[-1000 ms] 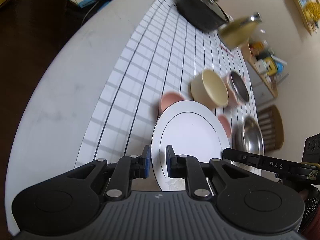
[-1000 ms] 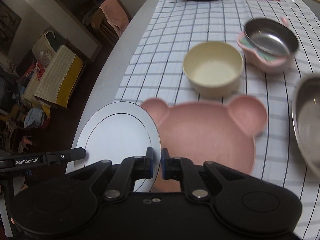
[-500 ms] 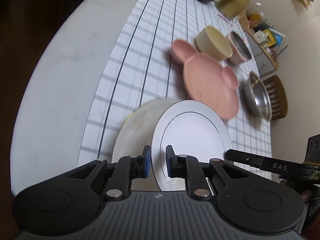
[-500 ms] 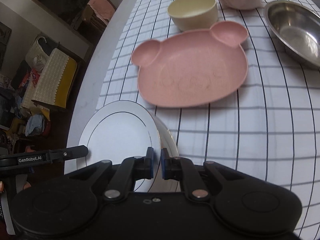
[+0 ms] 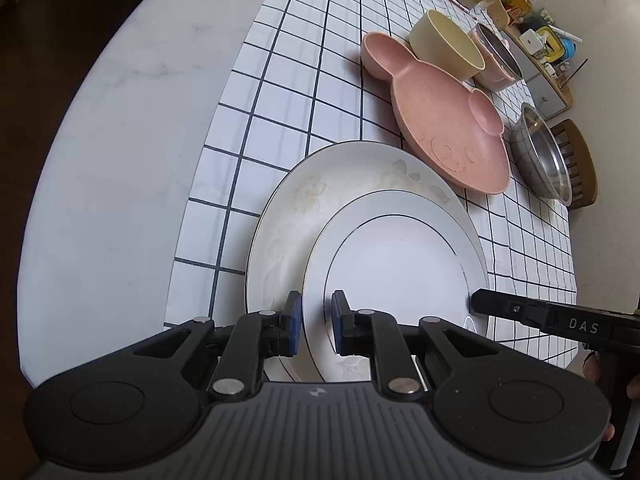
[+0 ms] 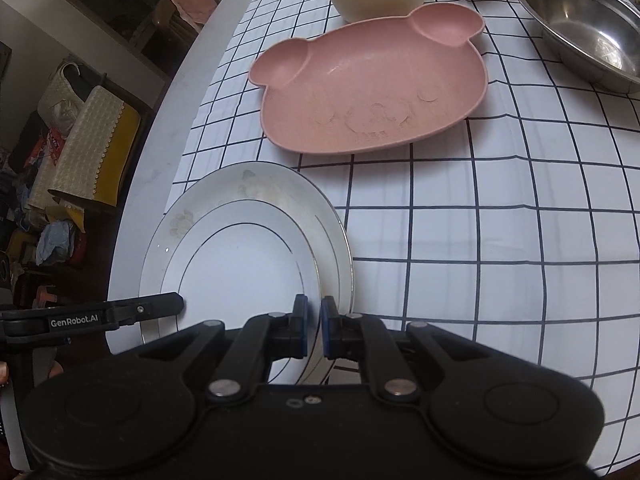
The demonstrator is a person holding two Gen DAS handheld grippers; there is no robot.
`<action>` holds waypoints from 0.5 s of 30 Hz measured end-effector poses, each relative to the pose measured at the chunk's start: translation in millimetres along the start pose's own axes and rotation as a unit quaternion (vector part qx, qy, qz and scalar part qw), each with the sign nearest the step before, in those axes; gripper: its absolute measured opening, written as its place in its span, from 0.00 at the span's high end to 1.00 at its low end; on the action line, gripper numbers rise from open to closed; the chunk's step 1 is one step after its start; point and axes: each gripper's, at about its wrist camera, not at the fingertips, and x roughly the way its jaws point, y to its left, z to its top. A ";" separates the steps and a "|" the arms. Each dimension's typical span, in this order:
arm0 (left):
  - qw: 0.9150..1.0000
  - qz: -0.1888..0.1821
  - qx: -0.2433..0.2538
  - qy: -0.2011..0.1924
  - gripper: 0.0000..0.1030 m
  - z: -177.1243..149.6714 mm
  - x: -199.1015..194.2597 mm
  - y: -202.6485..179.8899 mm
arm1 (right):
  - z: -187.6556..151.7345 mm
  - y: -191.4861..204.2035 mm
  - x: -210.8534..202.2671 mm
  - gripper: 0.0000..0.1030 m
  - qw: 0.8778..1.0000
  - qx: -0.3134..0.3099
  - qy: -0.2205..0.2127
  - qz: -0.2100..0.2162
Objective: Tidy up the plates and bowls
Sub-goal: 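Carry the small white plate and lower it onto the large floral plate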
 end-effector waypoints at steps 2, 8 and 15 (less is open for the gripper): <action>1.000 0.003 0.004 -0.001 0.86 0.3 0.4 -0.6 | -0.3 -1.4 1.8 0.93 1.000 0.002 0.000 -0.001; 1.000 0.005 0.006 0.004 0.86 2.2 3.0 -0.8 | -0.8 -3.2 4.2 0.93 1.000 0.008 0.002 0.000; 1.000 0.008 0.010 0.009 0.86 4.1 2.9 -1.3 | -0.3 -3.4 5.7 0.93 1.000 0.009 0.003 0.001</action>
